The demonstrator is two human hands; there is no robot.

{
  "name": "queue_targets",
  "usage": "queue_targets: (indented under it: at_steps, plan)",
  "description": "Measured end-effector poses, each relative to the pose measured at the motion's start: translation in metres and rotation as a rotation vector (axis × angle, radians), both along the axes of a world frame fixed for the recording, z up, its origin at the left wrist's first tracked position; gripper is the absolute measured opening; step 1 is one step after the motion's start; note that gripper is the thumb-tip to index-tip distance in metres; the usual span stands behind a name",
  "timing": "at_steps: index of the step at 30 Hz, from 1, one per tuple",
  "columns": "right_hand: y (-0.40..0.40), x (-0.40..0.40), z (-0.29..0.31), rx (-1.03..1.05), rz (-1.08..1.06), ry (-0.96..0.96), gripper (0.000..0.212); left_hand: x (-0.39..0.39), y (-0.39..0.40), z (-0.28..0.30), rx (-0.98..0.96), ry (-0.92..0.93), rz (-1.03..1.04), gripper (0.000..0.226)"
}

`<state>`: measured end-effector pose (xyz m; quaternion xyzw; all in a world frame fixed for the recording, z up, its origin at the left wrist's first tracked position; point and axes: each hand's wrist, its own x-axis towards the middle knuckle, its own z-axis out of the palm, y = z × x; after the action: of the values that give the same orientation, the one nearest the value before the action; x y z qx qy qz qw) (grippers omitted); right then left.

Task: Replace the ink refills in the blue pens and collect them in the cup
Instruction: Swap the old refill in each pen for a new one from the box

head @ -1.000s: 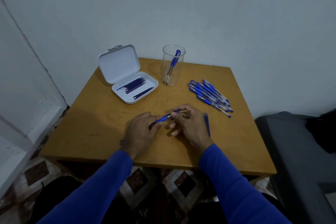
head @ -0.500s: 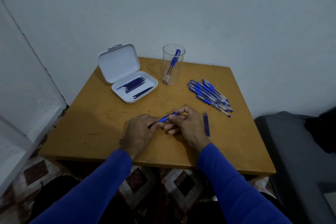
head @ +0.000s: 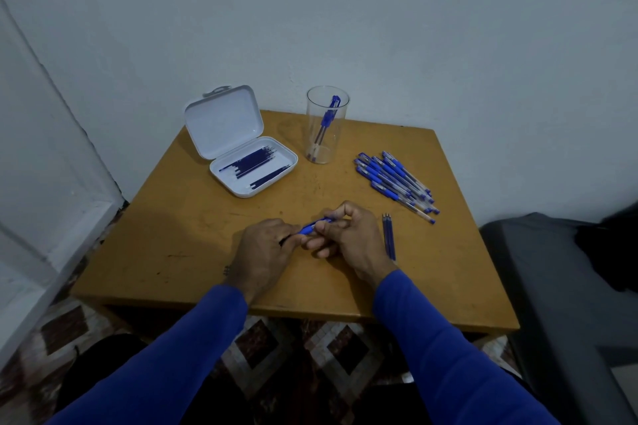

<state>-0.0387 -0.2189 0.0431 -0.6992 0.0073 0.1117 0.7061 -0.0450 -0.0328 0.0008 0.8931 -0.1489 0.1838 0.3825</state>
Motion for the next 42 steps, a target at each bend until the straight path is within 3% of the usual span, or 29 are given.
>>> queue_targets:
  at_steps: [7,11,16,20,26,37,42]
  plan:
    - [0.004,0.0,0.0,0.01,-0.038,0.009,0.032,-0.002,-0.005,0.004,0.009,0.052,0.025,0.018]
    - [0.007,0.004,0.009,-0.073,-0.116,-0.029,0.027,0.002,-0.008,0.008,0.044,0.076,0.022,0.024]
    - [0.002,0.026,0.031,-0.259,-0.259,-0.238,0.028,0.028,-0.012,0.014,0.119,0.095,-0.015,0.041]
    - [-0.005,0.05,0.055,-0.447,-0.345,-0.451,0.025,0.052,-0.02,0.018,0.156,0.115,-0.042,0.038]
    - [-0.011,0.083,0.11,-0.494,-0.398,-0.686,0.022,0.091,-0.041,0.018,0.273,0.194,-0.083,0.05]
    - [-0.009,0.143,0.161,-0.393,-0.488,-0.886,0.026,0.122,-0.055,0.006,0.37,0.185,-0.102,0.048]
    - [-0.001,0.175,0.145,-0.56,-0.419,-0.866,0.014,0.123,-0.055,0.002,0.398,0.181,-0.095,0.049]
